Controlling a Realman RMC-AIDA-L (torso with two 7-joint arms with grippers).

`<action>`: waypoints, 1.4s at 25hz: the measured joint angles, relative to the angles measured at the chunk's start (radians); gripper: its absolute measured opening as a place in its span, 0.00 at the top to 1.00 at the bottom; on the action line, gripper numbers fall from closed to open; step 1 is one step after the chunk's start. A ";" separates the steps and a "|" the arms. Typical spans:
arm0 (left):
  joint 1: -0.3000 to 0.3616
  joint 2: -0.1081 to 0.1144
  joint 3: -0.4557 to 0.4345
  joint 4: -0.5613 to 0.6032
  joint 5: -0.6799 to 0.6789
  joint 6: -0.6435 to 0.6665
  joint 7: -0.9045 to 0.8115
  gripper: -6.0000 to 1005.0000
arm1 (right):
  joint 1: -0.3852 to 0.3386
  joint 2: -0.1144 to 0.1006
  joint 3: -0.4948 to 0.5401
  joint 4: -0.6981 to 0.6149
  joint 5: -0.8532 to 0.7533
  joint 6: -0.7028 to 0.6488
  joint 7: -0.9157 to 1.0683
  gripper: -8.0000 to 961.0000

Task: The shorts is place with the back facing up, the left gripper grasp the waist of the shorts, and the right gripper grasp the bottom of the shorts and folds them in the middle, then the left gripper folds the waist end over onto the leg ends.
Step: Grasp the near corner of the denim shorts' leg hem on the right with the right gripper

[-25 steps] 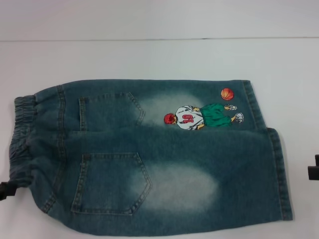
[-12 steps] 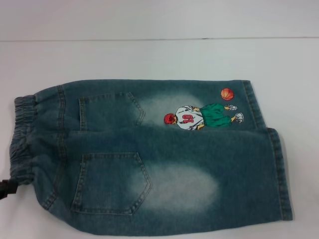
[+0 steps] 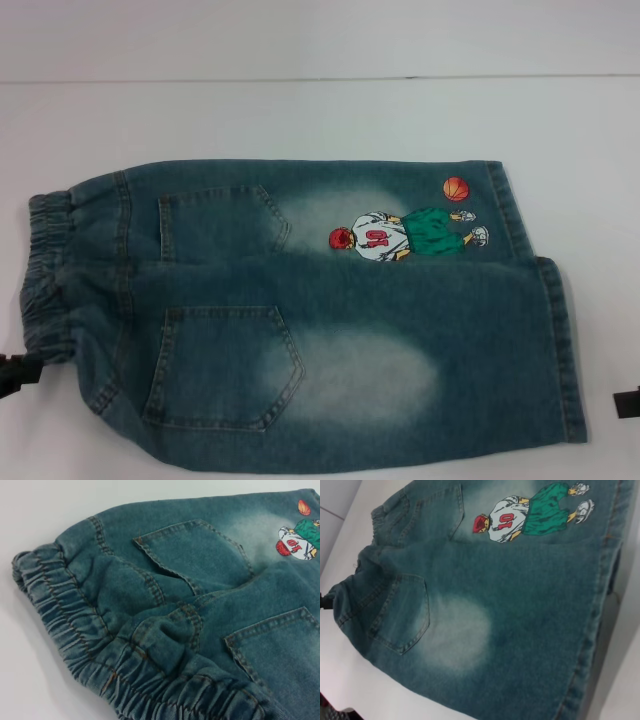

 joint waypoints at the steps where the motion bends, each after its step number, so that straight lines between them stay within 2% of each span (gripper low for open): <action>1: 0.000 0.000 0.000 -0.001 -0.001 0.000 0.000 0.94 | 0.001 0.005 0.000 0.005 -0.002 0.005 -0.001 0.05; 7: 0.002 0.000 0.000 0.003 -0.006 0.002 0.000 0.94 | 0.009 0.029 -0.015 0.086 -0.008 0.074 -0.021 0.05; 14: 0.003 0.000 -0.008 0.009 -0.006 0.014 0.000 0.94 | 0.018 0.039 -0.033 0.130 -0.008 0.102 -0.035 0.05; 24: 0.003 0.000 -0.011 0.008 -0.006 0.017 0.000 0.94 | 0.019 0.038 -0.040 0.130 -0.019 0.126 -0.035 0.06; 35: 0.001 0.000 -0.008 0.005 -0.009 0.024 -0.001 0.94 | 0.028 0.049 -0.053 0.158 -0.022 0.142 -0.042 0.06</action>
